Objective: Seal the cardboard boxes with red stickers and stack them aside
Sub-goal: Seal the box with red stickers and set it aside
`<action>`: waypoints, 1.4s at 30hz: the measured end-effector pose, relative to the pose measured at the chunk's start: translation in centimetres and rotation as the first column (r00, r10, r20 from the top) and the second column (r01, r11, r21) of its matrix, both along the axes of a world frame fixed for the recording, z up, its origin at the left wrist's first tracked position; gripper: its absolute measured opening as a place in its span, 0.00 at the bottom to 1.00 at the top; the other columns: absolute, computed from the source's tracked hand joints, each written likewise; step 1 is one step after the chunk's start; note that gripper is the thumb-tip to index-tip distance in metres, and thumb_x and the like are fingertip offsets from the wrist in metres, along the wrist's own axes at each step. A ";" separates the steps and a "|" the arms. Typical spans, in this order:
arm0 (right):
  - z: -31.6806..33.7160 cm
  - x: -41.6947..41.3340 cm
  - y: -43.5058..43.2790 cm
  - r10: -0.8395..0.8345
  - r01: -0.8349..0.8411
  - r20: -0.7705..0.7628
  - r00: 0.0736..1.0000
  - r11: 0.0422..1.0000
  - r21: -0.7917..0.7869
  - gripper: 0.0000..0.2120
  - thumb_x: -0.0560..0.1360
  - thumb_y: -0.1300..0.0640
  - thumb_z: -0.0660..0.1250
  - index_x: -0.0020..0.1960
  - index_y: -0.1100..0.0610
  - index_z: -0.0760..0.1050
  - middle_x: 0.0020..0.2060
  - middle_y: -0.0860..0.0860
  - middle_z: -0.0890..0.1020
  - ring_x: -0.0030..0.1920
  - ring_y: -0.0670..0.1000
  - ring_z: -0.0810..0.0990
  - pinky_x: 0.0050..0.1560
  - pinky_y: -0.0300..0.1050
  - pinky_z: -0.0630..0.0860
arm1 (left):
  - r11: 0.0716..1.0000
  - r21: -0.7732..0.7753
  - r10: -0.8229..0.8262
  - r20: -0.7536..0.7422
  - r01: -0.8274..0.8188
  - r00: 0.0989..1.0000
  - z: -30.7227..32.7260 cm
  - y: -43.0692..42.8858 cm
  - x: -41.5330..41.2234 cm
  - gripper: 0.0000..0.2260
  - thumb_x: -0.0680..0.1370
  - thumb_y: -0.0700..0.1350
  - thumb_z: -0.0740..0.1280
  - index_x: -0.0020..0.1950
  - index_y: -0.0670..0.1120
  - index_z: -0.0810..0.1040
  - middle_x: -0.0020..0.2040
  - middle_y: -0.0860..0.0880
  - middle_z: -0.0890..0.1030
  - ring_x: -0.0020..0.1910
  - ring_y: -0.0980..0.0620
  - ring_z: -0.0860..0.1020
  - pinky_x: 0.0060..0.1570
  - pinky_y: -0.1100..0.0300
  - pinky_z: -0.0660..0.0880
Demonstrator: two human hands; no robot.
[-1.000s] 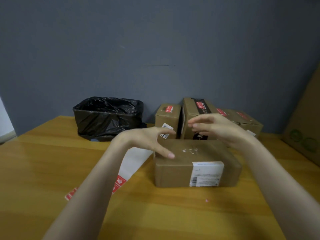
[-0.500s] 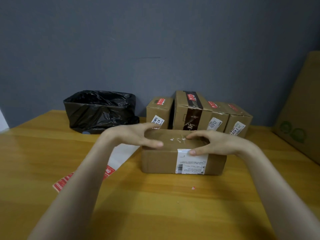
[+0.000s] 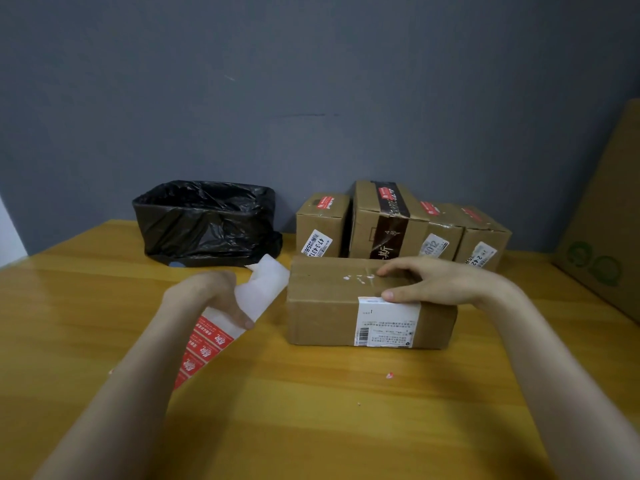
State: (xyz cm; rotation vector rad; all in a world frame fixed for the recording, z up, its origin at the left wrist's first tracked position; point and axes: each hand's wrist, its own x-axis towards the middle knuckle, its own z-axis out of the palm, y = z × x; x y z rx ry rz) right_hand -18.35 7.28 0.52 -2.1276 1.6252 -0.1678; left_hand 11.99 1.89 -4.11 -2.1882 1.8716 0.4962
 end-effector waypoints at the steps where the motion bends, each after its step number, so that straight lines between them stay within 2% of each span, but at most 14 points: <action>1: 0.1 0.0 0.1 0.003 -0.003 0.003 1.000 1.000 0.001 0.24 0.74 0.42 0.64 0.68 0.44 0.66 0.69 0.46 0.66 0.66 0.47 0.65 0.55 0.38 0.64 | 1.000 -0.007 0.010 -0.013 -0.010 1.000 0.1 0.1 0.0 0.36 0.66 0.60 0.74 0.64 0.44 0.64 0.50 0.48 0.75 0.49 0.49 0.77 0.53 0.54 0.75; 6: 0.2 0.1 0.2 0.004 -0.003 0.039 0.999 1.000 -0.007 0.22 0.75 0.44 0.64 0.68 0.45 0.67 0.66 0.45 0.68 0.59 0.42 0.65 0.49 0.35 0.65 | 0.981 -0.196 -0.017 -0.130 -0.008 0.991 2.0 1.4 -0.1 0.26 0.70 0.50 0.74 0.61 0.42 0.67 0.43 0.48 0.74 0.42 0.50 0.76 0.41 0.57 0.74; 10: 0.6 0.4 0.1 -0.020 0.036 0.138 0.990 0.993 -0.116 0.17 0.75 0.48 0.65 0.62 0.48 0.72 0.60 0.44 0.73 0.62 0.44 0.69 0.57 0.40 0.67 | 0.914 -0.400 -0.121 -0.440 -0.073 0.890 6.1 3.1 -0.5 0.18 0.70 0.44 0.74 0.55 0.45 0.70 0.41 0.48 0.76 0.37 0.50 0.77 0.34 0.58 0.72; 12: 0.9 0.9 0.2 -0.025 0.071 0.201 0.979 0.971 -0.226 0.12 0.75 0.48 0.65 0.58 0.48 0.75 0.57 0.42 0.75 0.59 0.43 0.71 0.56 0.40 0.68 | 0.846 -0.519 -0.238 -0.570 -0.121 0.786 7.9 4.1 -0.9 0.14 0.70 0.44 0.75 0.50 0.46 0.73 0.39 0.47 0.79 0.34 0.50 0.79 0.31 0.60 0.74; 14: 1.1 1.9 0.6 -0.020 0.117 0.321 0.947 0.951 -0.285 0.08 0.75 0.46 0.64 0.52 0.45 0.77 0.53 0.40 0.78 0.56 0.41 0.74 0.57 0.43 0.72 | 0.804 -0.557 -0.339 -0.718 -0.209 0.608 9.1 5.1 -1.8 0.12 0.70 0.45 0.74 0.47 0.51 0.74 0.38 0.48 0.81 0.28 0.53 0.81 0.26 0.63 0.75; 16: 1.3 3.3 1.2 0.004 0.131 0.484 0.875 0.961 -0.244 0.10 0.74 0.43 0.62 0.49 0.45 0.79 0.51 0.42 0.81 0.54 0.42 0.78 0.58 0.47 0.74 | 0.793 -0.552 -0.409 -0.796 -0.258 0.446 9.7 5.8 -3.3 0.11 0.70 0.45 0.74 0.45 0.54 0.73 0.37 0.49 0.81 0.27 0.56 0.81 0.24 0.65 0.75; 18: 1.3 4.7 1.8 0.030 0.088 0.630 0.776 0.984 -0.156 0.16 0.72 0.40 0.62 0.50 0.50 0.80 0.49 0.46 0.83 0.51 0.44 0.81 0.60 0.50 0.75 | 0.767 -0.580 -0.469 -0.798 -0.274 0.379 9.7 6.0 -4.8 0.11 0.70 0.45 0.73 0.46 0.53 0.73 0.38 0.51 0.81 0.29 0.57 0.81 0.25 0.67 0.75; 21: 1.1 6.0 2.2 0.056 0.035 0.673 0.737 0.992 -0.121 0.25 0.67 0.36 0.63 0.53 0.52 0.80 0.48 0.47 0.84 0.51 0.46 0.82 0.62 0.54 0.73 | 0.707 -0.658 -0.546 -0.741 -0.260 0.391 8.9 5.7 -6.6 0.14 0.71 0.47 0.73 0.53 0.49 0.74 0.43 0.51 0.82 0.35 0.56 0.83 0.33 0.64 0.79; 25: 1.1 5.7 2.4 0.045 0.065 0.761 0.648 0.991 -0.114 0.08 0.75 0.52 0.65 0.46 0.54 0.81 0.44 0.50 0.85 0.47 0.50 0.83 0.52 0.46 0.79 | 0.691 -0.678 -0.563 -0.723 -0.252 0.401 8.0 5.3 -7.4 0.14 0.74 0.49 0.69 0.57 0.49 0.72 0.46 0.52 0.81 0.38 0.54 0.83 0.37 0.62 0.80; 28: 1.2 5.1 2.2 0.003 0.138 0.794 0.608 0.984 -0.109 0.07 0.77 0.59 0.64 0.43 0.58 0.80 0.42 0.54 0.85 0.43 0.50 0.84 0.44 0.40 0.80 | 0.765 -0.622 -0.546 -0.763 -0.166 0.347 8.0 5.4 -7.5 0.07 0.77 0.50 0.65 0.52 0.49 0.74 0.41 0.53 0.82 0.35 0.57 0.82 0.34 0.66 0.78; 31: 1.3 4.6 1.9 -0.067 0.219 0.818 0.571 0.973 -0.073 0.08 0.77 0.59 0.63 0.47 0.63 0.79 0.43 0.56 0.84 0.44 0.52 0.84 0.46 0.43 0.81 | 0.864 -0.494 -0.461 -0.854 -0.096 0.243 8.4 5.5 -6.9 0.14 0.78 0.52 0.61 0.49 0.42 0.77 0.35 0.49 0.83 0.35 0.55 0.82 0.34 0.65 0.78; 34: 1.4 4.1 1.9 -0.110 0.273 0.832 0.543 0.961 -0.051 0.09 0.77 0.58 0.63 0.49 0.64 0.77 0.43 0.54 0.84 0.42 0.49 0.84 0.44 0.41 0.81 | 0.899 -0.425 -0.393 -0.888 -0.103 0.239 8.8 5.6 -6.2 0.12 0.78 0.46 0.63 0.49 0.38 0.79 0.41 0.43 0.84 0.39 0.51 0.83 0.39 0.62 0.81; 38: 1.4 3.8 1.7 -0.152 0.352 0.833 0.531 0.935 -0.053 0.07 0.76 0.57 0.65 0.50 0.60 0.76 0.45 0.52 0.82 0.46 0.48 0.82 0.45 0.40 0.80 | 0.909 -0.407 -0.372 -0.891 -0.094 0.260 8.8 5.7 -6.2 0.08 0.77 0.42 0.65 0.45 0.39 0.80 0.36 0.46 0.85 0.34 0.54 0.83 0.35 0.66 0.80; 42: 1.2 4.4 1.6 -0.079 0.497 0.765 0.639 0.802 -0.332 0.07 0.73 0.59 0.70 0.50 0.54 0.75 0.44 0.49 0.78 0.46 0.46 0.77 0.42 0.37 0.76 | 0.886 -0.450 -0.404 -0.866 -0.109 0.294 8.4 5.5 -6.7 0.07 0.77 0.41 0.66 0.43 0.40 0.81 0.33 0.48 0.84 0.31 0.56 0.82 0.32 0.68 0.78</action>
